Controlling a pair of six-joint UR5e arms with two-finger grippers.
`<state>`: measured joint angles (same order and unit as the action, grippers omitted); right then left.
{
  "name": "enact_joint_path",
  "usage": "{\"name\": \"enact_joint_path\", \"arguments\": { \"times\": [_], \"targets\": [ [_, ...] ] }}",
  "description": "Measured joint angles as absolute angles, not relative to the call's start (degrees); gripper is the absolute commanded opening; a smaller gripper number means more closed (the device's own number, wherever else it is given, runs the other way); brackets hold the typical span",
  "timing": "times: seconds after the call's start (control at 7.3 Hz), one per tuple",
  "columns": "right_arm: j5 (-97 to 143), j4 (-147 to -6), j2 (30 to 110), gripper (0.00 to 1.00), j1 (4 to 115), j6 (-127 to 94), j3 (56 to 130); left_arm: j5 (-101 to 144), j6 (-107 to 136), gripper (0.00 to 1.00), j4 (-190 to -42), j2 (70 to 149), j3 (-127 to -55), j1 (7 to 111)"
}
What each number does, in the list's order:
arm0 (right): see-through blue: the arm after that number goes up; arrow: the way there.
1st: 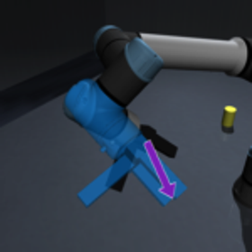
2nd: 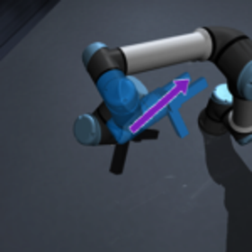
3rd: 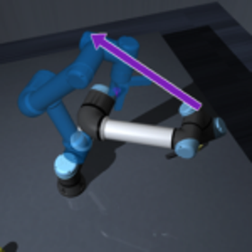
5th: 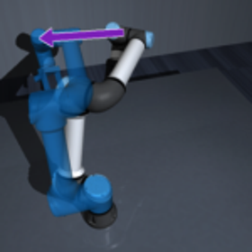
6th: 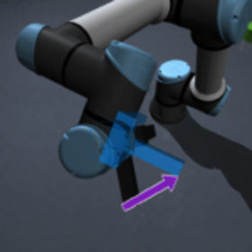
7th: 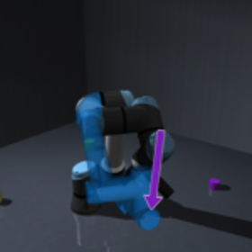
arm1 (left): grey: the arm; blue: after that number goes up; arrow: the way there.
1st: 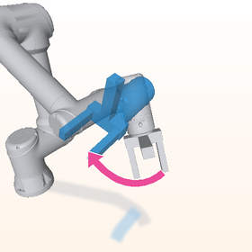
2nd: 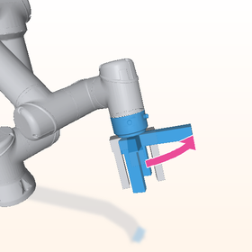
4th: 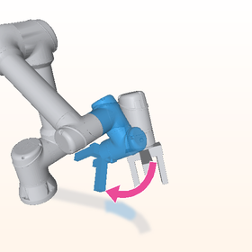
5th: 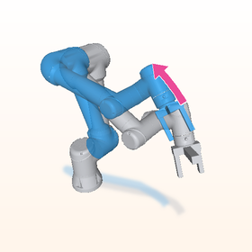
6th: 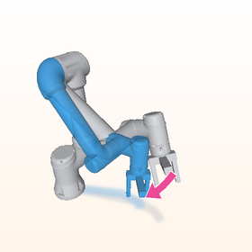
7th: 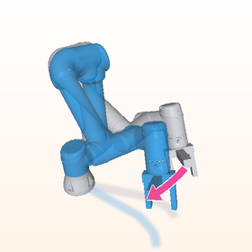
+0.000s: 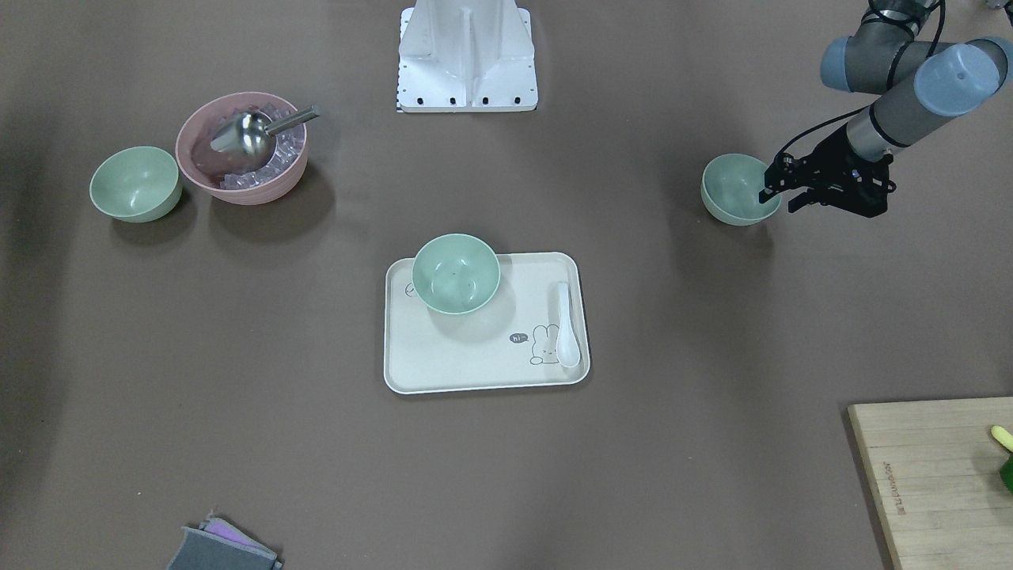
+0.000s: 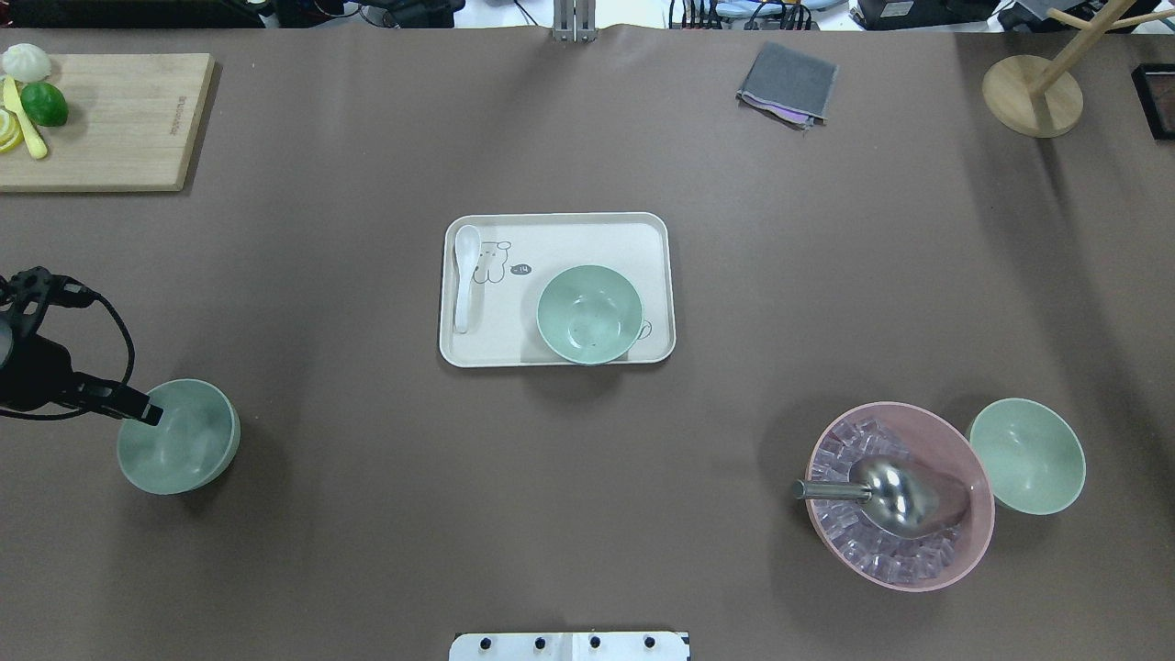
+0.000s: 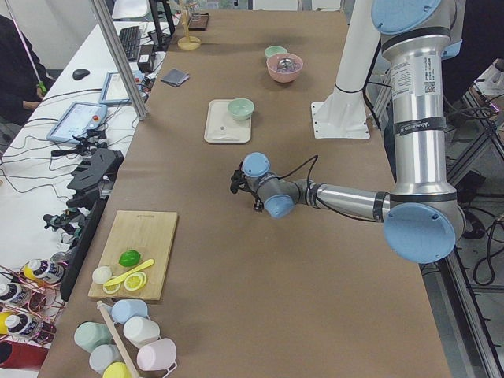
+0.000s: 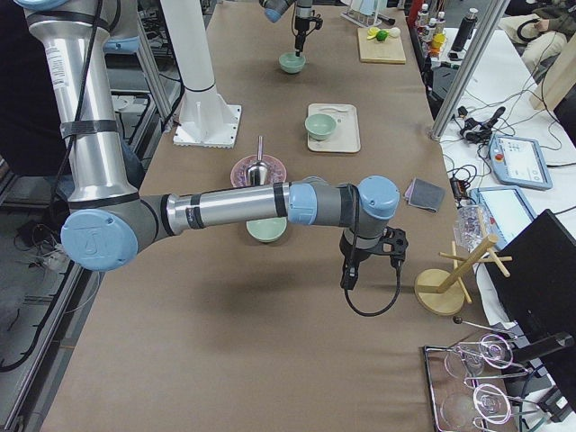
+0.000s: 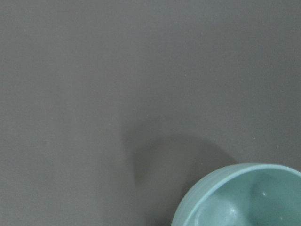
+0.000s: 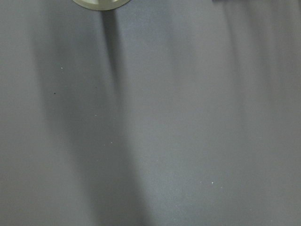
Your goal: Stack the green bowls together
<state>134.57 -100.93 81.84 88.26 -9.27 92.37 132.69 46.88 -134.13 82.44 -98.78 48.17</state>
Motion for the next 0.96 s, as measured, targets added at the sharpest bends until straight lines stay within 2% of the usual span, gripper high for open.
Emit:
{"name": "enact_joint_path", "arguments": {
  "times": [0.41,0.68,0.96],
  "targets": [
    [134.7,-100.8,81.8,1.00,88.2,-9.2,92.8,133.7,46.8,0.00,-134.2,82.1,-99.9,48.3],
    [134.7,-99.8,81.8,1.00,86.8,-9.2,93.0,140.3,46.9,0.00,-131.7,83.1,-102.1,53.5],
    [134.8,-96.6,83.2,1.00,83.8,-9.4,94.4,144.1,47.7,0.00,-119.7,91.1,-103.8,58.2]
  ]
}}
